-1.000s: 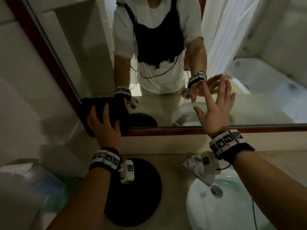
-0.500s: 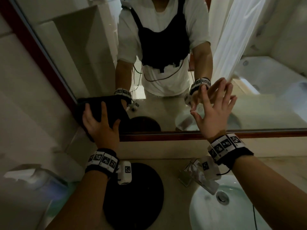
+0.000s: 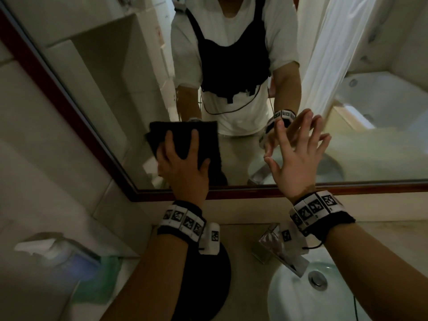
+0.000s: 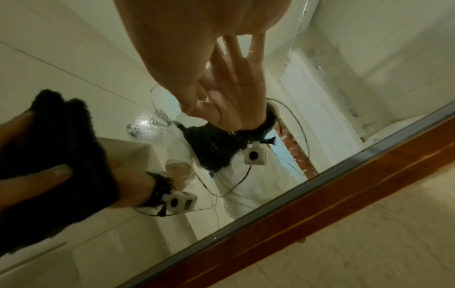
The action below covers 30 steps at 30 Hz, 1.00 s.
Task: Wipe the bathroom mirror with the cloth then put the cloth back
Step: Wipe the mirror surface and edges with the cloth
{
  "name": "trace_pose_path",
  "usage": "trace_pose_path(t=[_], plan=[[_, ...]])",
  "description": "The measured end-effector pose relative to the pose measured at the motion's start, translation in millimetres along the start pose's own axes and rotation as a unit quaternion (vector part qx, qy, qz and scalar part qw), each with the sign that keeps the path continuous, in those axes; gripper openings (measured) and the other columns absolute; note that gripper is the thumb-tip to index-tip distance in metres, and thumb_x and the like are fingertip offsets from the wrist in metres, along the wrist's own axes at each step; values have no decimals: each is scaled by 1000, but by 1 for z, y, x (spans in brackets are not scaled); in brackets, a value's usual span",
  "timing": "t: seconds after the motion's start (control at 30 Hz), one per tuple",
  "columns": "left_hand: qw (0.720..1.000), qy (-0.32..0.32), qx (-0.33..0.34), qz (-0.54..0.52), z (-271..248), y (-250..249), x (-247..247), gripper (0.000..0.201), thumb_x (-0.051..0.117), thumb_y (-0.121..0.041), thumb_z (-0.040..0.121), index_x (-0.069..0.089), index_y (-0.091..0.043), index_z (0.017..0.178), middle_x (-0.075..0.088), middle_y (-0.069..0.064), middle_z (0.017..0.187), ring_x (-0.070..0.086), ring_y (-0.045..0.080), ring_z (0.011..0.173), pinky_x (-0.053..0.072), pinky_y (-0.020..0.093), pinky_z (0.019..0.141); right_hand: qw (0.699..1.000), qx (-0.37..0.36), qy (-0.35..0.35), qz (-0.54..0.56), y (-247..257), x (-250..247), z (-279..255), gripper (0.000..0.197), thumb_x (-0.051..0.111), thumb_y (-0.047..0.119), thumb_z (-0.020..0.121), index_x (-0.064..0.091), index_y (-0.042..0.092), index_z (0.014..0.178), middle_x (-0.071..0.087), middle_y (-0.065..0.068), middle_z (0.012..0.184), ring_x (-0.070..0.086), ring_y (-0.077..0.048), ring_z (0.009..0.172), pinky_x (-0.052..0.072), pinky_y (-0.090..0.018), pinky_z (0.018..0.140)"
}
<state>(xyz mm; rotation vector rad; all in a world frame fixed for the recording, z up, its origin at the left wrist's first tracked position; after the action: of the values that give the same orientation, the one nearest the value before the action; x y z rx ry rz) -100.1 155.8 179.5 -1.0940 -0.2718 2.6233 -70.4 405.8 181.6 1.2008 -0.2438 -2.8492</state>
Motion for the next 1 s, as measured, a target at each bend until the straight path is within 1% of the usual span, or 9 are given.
trace_pose_path(t=[0.1,0.2,0.3,0.53,0.7,0.77,0.83,0.93,1.0], plan=[[1000,2,28,2,-3,-25,4,82,71,-43,80,26,-45,148,9,9,157,21,42,139,31,65,103,1000,3,-4,1,1,0,-1,91,66,51,86,13,32,157,-3,-25,162,-6,-48,147,5,-72,112],[999,1,33,-1,-2,-20,2,81,72,-44,79,29,-45,148,12,7,157,23,40,138,34,65,101,1000,6,-14,3,2,-1,0,93,70,49,84,15,32,157,-1,-25,162,-5,-48,148,6,-72,112],[1000,0,26,0,4,4,-4,81,70,-46,81,28,-42,149,12,8,158,23,41,140,33,64,104,1000,7,-11,-1,2,-2,-1,92,69,49,85,14,32,157,-3,-24,162,-6,-47,148,6,-72,112],[996,-43,-69,-34,31,93,-39,87,75,-39,80,28,-27,153,13,19,159,19,41,140,21,54,116,1000,17,4,-3,4,0,-1,95,69,47,85,8,33,157,-7,-24,162,-8,-48,147,3,-72,112],[994,-71,-59,-63,34,96,-45,83,76,-32,78,34,-20,148,18,20,159,24,42,139,23,50,116,1000,20,4,0,6,-4,-1,96,69,45,85,8,33,157,-8,-23,162,-9,-46,148,5,-72,113],[994,-72,-55,-54,32,93,-45,77,77,-29,79,38,-19,145,18,21,159,25,44,140,26,53,115,1000,18,4,0,6,-7,-3,93,68,43,86,8,34,157,-8,-21,163,-10,-44,149,8,-71,113],[996,-63,-54,-34,31,93,-45,73,76,-29,80,42,-23,145,17,20,160,23,45,140,27,56,113,1000,14,-5,-4,5,-15,-3,90,69,42,86,14,35,157,-5,-19,163,-8,-41,149,12,-69,113],[998,-53,-38,-21,31,93,-46,71,75,-28,83,43,-25,146,15,15,161,21,43,141,28,55,114,999,-7,-34,9,7,-30,1,84,77,37,79,34,33,151,12,-19,162,10,-44,147,22,-65,112],[998,-42,-35,-25,34,91,-46,72,75,-25,83,43,-24,147,13,14,162,19,41,142,28,54,115,997,-38,-69,10,14,-46,12,78,76,35,79,41,33,148,21,-18,159,17,-42,145,21,-64,112]])
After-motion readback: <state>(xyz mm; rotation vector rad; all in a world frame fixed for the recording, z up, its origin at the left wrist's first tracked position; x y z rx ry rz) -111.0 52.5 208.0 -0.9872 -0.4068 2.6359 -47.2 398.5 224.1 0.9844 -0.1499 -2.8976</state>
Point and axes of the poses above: each hand's wrist, its own z-axis towards the middle knuckle, its own x-axis out of the palm, y = z × x, the point moved 3 cm from there along z, towards the middle knuckle
